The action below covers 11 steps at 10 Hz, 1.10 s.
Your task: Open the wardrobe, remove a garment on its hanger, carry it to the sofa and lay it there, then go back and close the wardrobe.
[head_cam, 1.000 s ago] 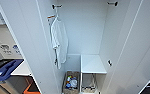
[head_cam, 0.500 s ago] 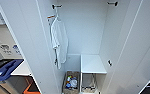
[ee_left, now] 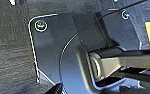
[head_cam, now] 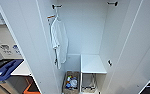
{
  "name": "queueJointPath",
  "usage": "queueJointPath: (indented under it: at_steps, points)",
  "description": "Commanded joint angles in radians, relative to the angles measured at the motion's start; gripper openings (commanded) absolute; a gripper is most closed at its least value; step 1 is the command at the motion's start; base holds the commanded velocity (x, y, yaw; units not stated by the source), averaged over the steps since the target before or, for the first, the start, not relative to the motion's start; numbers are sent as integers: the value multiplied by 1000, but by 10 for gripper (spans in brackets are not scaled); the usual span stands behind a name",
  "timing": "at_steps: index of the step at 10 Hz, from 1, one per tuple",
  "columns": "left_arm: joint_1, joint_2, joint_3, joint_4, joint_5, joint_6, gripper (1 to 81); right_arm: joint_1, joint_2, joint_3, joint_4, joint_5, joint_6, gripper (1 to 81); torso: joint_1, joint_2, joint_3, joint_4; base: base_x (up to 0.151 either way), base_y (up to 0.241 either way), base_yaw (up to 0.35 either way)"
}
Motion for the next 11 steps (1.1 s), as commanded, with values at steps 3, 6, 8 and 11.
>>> queueJointPath:
  at_steps: [3,6,8,11]
  points:
    - [-58,-531,490,-15,-148,-84,811,119,-309,133,8,155,93,811,0,0,0,0,0,0,0]
    - [-136,-667,495,-15,-187,-282,811,206,-397,107,3,188,207,811,0,0,0,0,0,0,0]
    - [-204,-748,490,-13,-214,-393,811,284,-440,57,2,195,299,811,0,0,0,0,0,0,0]
    - [-380,-854,492,-6,-205,-596,811,421,-509,16,-1,217,418,811,0,0,0,0,0,0,0]
